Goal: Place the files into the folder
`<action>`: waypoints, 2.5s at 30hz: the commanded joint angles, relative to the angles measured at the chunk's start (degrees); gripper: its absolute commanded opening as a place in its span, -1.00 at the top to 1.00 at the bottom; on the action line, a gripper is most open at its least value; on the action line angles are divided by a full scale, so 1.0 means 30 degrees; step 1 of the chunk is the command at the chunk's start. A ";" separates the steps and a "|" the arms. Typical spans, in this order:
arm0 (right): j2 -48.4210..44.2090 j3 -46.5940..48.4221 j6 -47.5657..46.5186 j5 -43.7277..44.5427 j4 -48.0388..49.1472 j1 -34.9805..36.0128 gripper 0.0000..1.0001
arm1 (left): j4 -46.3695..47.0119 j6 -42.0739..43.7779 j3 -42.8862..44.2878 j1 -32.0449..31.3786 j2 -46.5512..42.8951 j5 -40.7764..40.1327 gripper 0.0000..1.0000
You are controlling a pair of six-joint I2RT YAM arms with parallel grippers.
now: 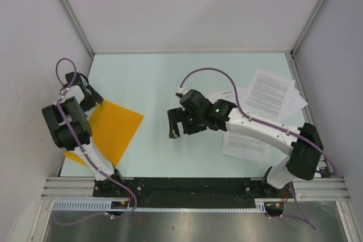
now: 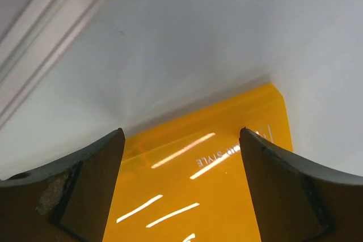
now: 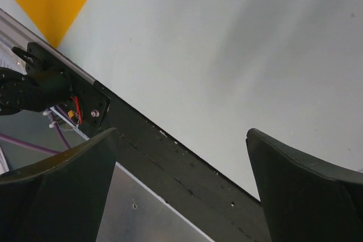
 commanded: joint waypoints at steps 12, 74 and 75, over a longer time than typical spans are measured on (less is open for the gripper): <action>0.7670 -0.0030 0.5170 -0.3458 1.1099 -0.0451 -0.99 | -0.0664 -0.1395 -0.3296 -0.1183 -0.1537 0.2759 -0.75; 0.1521 -0.7053 0.8883 0.0677 1.4589 -0.0485 -0.99 | -0.0252 -0.3156 -1.0624 -1.0148 -1.7512 0.2673 -0.99; 0.1462 -0.7931 1.0057 0.0939 1.6446 -0.0016 -0.99 | -0.0281 -0.2864 -1.0012 -1.0118 -1.7011 0.2964 -0.99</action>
